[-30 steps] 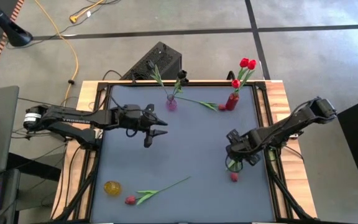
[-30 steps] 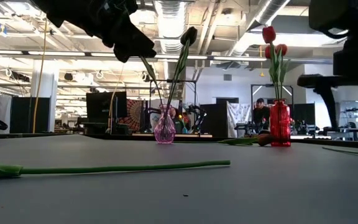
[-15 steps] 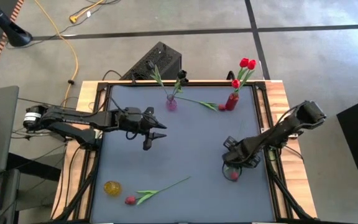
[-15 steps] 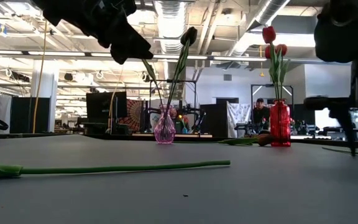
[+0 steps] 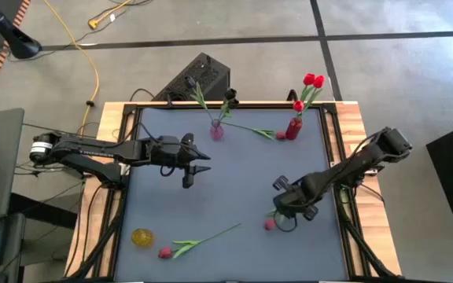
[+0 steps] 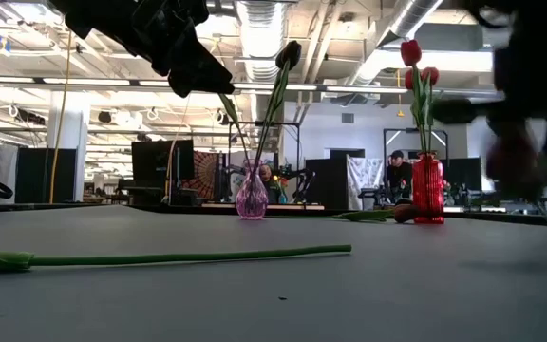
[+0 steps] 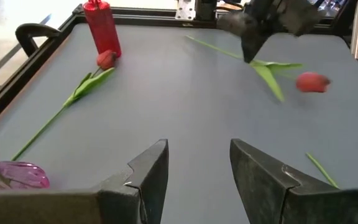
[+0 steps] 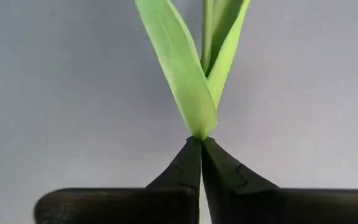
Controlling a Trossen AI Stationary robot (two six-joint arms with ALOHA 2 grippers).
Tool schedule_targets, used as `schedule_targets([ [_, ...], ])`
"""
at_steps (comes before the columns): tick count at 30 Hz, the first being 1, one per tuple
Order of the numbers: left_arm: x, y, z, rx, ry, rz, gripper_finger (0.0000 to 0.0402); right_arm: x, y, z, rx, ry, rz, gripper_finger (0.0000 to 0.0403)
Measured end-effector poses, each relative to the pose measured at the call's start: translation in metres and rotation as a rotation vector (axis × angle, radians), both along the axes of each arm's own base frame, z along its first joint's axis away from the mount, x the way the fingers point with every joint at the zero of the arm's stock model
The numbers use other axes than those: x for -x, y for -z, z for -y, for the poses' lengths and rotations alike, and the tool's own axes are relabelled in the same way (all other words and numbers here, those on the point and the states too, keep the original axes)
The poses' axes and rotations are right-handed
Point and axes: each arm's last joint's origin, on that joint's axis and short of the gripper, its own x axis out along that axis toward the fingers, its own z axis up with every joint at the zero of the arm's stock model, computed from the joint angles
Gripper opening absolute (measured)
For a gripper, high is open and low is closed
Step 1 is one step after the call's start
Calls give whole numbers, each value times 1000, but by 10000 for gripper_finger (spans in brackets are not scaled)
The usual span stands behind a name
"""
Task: Sort flowers into vase by color
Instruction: Put the middle dark red flower into the yellow vase
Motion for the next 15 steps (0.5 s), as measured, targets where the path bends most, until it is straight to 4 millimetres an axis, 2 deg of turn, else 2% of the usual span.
schedule_targets([
  [3, 0, 0, 0, -6, 3, 0, 159, -6, -23, 0, -53, 65, 97, 29],
  [6, 0, 0, 0, -6, 4, 0, 159, -14, -48, 1, -153, 135, 265, 15],
  [11, -1, -1, 1, 11, 42, 15, 159, -27, -86, 6, -406, 254, 589, 21],
  [15, -4, -8, 6, 44, 140, 89, 159, -37, -112, 13, -555, 331, 817, 29],
])
